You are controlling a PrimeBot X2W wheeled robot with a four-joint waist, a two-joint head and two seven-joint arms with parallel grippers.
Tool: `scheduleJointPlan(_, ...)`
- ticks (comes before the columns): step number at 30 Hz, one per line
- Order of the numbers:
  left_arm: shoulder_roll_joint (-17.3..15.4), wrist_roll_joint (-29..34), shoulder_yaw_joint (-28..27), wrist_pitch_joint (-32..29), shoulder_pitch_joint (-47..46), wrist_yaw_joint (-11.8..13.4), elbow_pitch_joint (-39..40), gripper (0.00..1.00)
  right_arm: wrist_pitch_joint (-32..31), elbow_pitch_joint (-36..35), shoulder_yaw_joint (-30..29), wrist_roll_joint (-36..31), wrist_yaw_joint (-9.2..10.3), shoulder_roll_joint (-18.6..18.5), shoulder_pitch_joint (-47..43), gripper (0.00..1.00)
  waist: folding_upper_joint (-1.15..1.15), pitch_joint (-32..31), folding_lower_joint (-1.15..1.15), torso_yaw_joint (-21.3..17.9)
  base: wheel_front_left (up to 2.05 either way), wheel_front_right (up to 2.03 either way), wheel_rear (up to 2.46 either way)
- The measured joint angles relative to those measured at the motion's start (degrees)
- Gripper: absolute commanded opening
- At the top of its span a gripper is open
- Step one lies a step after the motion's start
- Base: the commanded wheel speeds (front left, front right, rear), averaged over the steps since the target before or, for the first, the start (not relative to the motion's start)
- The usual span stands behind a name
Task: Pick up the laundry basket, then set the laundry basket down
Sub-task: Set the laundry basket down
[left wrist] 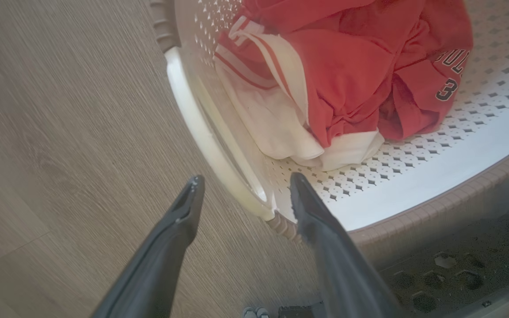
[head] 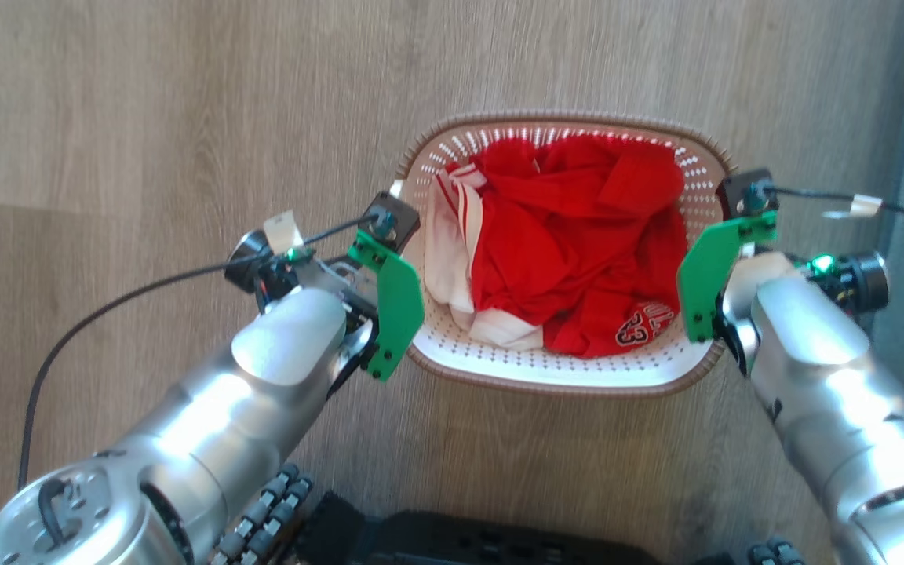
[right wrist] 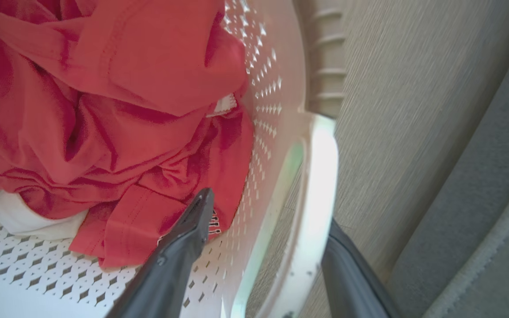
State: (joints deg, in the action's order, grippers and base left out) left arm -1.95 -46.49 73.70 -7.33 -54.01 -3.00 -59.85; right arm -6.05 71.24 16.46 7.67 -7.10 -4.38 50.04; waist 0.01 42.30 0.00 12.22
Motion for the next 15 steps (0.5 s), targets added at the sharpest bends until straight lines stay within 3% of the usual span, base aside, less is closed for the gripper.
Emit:
scheduleJointPlan(7,0.05,-0.8,0.03,3.28,3.48,0.96,-1.67,1.0,-2.3,-0.23,2.08,4.0,0.0,0.08,-5.48,1.0,0.0,-6.41,0.0,0.1,0.0,0.0,0.0)
scheduleJointPlan(15,0.03,-3.46,0.05,8.48,9.76,2.01,-4.23,1.0,-1.09,-7.53,7.45,16.04,0.0,0.35,-13.52,1.0,0.0,-16.82,0.0,-0.11,0.0,0.0,0.0)
